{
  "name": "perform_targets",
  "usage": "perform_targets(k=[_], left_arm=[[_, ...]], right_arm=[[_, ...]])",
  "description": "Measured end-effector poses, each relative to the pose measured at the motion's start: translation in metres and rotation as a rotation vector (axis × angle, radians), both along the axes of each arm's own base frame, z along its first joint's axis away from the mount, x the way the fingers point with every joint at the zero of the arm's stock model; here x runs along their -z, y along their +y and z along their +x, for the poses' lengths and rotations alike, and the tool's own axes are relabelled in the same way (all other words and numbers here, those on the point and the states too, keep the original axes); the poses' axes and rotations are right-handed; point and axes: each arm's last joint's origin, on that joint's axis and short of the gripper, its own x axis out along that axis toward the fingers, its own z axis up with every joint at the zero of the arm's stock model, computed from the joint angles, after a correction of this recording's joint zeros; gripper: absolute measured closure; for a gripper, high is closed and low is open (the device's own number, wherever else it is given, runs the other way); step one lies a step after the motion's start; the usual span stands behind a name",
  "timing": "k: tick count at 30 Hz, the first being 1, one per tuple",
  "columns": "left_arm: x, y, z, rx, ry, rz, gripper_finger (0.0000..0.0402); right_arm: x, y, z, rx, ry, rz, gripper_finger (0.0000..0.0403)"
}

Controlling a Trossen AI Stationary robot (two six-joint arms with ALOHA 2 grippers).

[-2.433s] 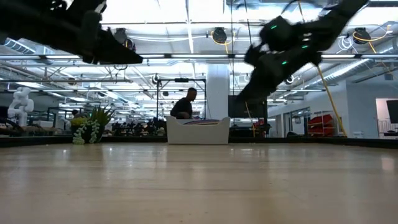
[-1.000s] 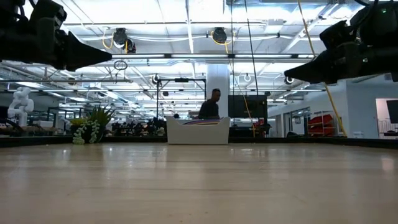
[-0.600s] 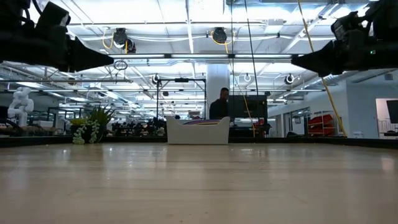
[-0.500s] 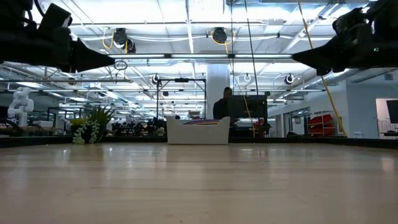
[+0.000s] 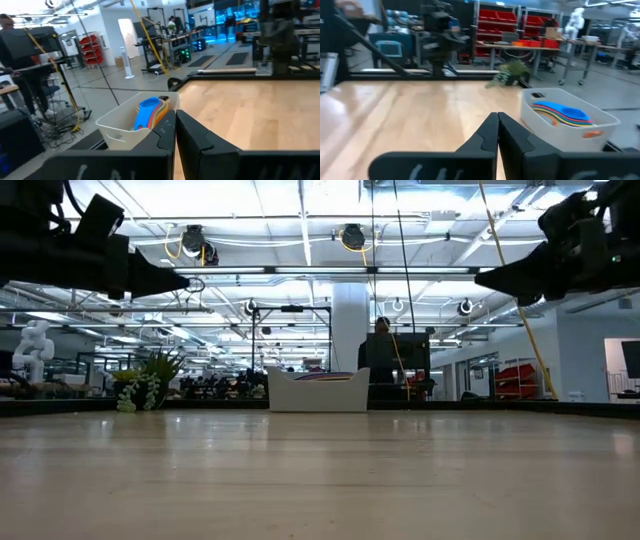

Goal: Nest measuring cups in basket
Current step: Return to Home Position

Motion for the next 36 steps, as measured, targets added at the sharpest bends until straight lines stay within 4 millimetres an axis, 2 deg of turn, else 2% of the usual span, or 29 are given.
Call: perform_targets(k=[6, 16, 24, 36], left_arm=[[-0.005, 0.005, 0.001, 0.044, -0.043, 0.027, 0.0385], [-0.004, 0.009, 0.002, 0.098, -0.045, 0.014, 0.0385], [-0.004, 0.007, 0.003, 0.153, -0.043, 0.019, 0.0385], [-0.004, 0.007, 0.003, 0.166, -0.043, 0.012, 0.0385]], right_arm=[[-0.001, 0.011, 0.000, -0.096, -0.009, -0.028, 0.0403], [-0.001, 0.016, -0.007, -0.258, -0.013, -0.027, 0.0403], [0.000, 0.014, -0.017, -0.262, -0.030, -0.027, 0.0403], [0.001, 0.016, -0.018, -0.338, -0.022, -0.032, 0.0403]])
